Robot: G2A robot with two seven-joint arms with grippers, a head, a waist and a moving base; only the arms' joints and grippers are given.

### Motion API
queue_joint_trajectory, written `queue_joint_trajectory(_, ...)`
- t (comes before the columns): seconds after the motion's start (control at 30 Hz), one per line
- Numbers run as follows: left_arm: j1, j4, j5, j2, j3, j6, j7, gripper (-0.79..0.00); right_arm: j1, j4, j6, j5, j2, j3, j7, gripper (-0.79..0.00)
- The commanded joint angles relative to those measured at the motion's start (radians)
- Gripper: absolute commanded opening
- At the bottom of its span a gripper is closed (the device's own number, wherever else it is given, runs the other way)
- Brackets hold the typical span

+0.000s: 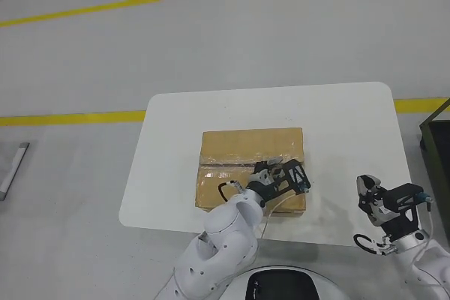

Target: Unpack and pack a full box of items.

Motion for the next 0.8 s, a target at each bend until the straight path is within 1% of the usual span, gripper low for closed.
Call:
queue_joint_trajectory(0.0,0.003,0.002,0.001,-0.001,0.000,0.003,0.000,-0.585,0.000,0.000,-0.001,0.000,0.000,0.001,0.001,-0.785)
queue_joint_trajectory(0.1,0.007,0.008,0.005,-0.004,-0.004,0.013,0.004,-0.668,0.000,0.000,-0.002,0.001,0.000,0.002,0.001,-0.785)
queue_joint_trajectory(0.13,0.007,0.014,0.008,-0.005,-0.006,0.018,0.005,-0.757,0.001,0.000,-0.002,0.001,0.000,0.002,0.001,-0.785)
queue_joint_trajectory(0.17,0.006,0.017,0.013,-0.005,-0.007,0.024,0.008,-0.785,0.001,0.000,-0.002,0.002,-0.001,0.002,0.000,-0.785)
queue_joint_trajectory(0.33,0.010,0.022,0.021,-0.009,-0.018,0.046,0.023,-0.785,0.002,0.004,-0.005,0.004,-0.001,0.002,0.000,-0.785)
queue_joint_trajectory(0.4,0.012,0.011,0.021,-0.010,-0.028,0.068,0.031,-0.785,0.003,0.002,-0.004,0.005,-0.001,0.006,-0.002,-0.785)
queue_joint_trajectory(0.5,0.020,-0.028,0.008,-0.012,-0.057,0.121,0.051,-0.785,0.000,-0.013,-0.007,0.021,-0.002,0.014,-0.019,-0.785)
queue_joint_trajectory(0.63,0.038,-0.099,-0.035,-0.012,-0.130,0.198,0.066,-0.785,-0.002,-0.029,-0.030,0.055,-0.001,0.032,-0.031,-0.785)
queue_joint_trajectory(0.77,0.057,-0.157,-0.052,-0.004,-0.232,0.219,0.066,-0.785,0.005,-0.039,-0.046,0.060,-0.001,0.032,-0.024,-0.785)
